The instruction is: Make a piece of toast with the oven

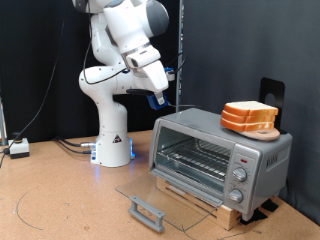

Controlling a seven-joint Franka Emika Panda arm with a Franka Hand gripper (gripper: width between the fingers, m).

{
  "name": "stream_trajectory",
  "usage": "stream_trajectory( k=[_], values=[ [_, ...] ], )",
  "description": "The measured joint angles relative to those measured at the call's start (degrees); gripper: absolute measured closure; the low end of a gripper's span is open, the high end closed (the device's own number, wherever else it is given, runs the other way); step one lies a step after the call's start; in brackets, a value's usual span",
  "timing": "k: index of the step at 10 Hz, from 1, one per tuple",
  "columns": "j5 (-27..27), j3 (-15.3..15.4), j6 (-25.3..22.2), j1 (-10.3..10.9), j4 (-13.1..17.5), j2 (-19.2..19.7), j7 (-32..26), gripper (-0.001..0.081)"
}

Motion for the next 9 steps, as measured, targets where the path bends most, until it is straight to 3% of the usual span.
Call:
stream_trajectory(
  k=[3,9],
  values=[
    [-0.63,0.11,-4.09,-0.02,5.51,6.25,3.10,0.0410],
    [1.59,2.05,-0.17,1.73,4.20,6.17,2.16,0.0410]
  ],
)
